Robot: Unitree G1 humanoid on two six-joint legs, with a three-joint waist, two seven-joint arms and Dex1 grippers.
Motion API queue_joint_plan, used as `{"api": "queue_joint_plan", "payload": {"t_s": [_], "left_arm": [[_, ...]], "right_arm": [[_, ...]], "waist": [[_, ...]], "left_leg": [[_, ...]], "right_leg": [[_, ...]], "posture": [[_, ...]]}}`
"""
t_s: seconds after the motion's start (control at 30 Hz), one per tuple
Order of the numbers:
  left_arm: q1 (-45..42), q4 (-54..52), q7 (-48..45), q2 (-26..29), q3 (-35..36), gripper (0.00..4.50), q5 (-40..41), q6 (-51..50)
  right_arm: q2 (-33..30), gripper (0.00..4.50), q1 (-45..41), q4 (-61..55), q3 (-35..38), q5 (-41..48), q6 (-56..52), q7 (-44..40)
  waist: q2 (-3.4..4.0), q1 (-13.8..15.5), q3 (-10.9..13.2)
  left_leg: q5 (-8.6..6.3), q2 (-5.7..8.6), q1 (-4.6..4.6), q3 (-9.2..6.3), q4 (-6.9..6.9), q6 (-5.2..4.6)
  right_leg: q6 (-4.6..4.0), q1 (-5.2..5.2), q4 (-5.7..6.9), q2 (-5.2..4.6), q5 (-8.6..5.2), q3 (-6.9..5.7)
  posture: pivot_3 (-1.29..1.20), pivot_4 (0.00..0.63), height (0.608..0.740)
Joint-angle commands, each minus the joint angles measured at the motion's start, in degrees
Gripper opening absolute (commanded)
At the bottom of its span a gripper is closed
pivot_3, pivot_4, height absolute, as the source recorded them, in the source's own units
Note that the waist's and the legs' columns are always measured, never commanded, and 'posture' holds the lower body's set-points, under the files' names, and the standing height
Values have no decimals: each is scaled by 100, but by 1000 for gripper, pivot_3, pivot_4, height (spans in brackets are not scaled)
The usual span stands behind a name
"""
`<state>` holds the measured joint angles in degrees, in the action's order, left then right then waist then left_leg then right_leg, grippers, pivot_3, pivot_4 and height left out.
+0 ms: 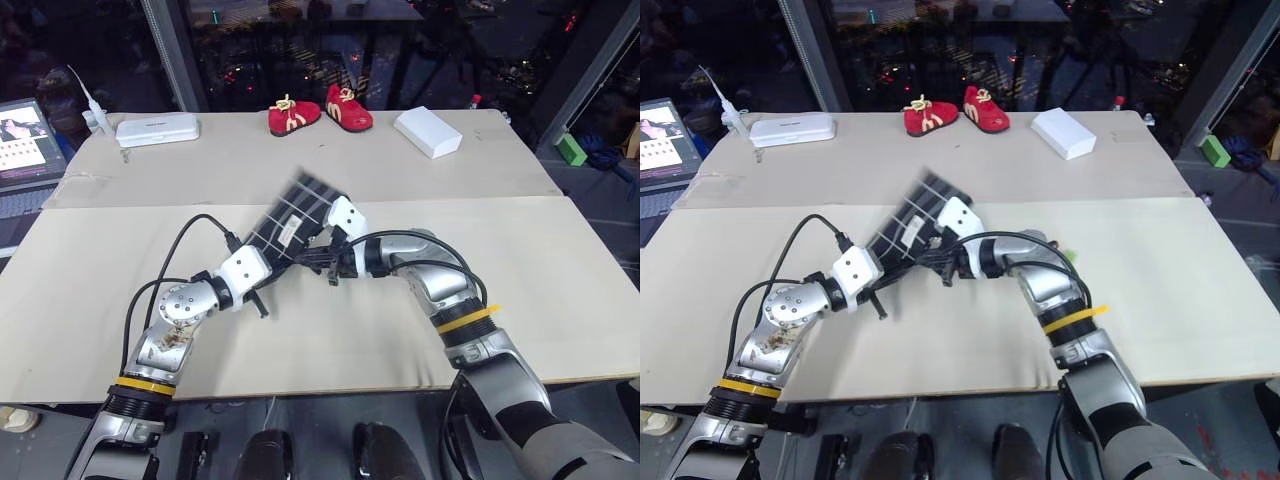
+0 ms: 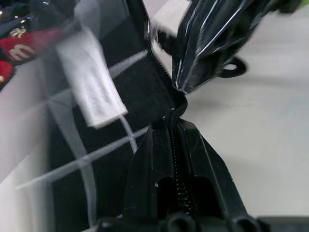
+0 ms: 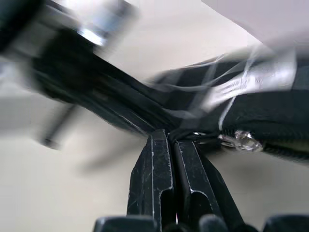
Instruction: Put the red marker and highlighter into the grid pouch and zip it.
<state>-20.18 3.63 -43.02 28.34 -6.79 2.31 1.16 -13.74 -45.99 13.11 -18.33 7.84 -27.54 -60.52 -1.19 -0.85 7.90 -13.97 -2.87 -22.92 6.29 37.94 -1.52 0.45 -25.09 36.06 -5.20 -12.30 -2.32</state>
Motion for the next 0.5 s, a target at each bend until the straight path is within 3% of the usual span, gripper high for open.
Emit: {"api": "queue_joint_plan", "payload": {"t_s": [0.03, 0.5], "left_arm": [[-144, -11, -2, -28, 24, 0, 27, 145], [-19, -123, -27, -77, 6, 0, 106, 92]], "right_arm": [[-144, 98, 184, -208, -312, -174, 54, -73], [71, 98, -356, 936, 78, -411, 406, 856]], "waist": [[0, 4, 0], [0, 3, 0]], "left_leg": [[0, 2, 3, 0, 2, 0], [1, 0, 0, 3, 8, 2]], "right_leg": [[0, 1, -4, -1, 0, 0], [0, -1, -1, 0, 0, 1]], "posture": [[0, 150, 740], [0, 150, 740]]}}
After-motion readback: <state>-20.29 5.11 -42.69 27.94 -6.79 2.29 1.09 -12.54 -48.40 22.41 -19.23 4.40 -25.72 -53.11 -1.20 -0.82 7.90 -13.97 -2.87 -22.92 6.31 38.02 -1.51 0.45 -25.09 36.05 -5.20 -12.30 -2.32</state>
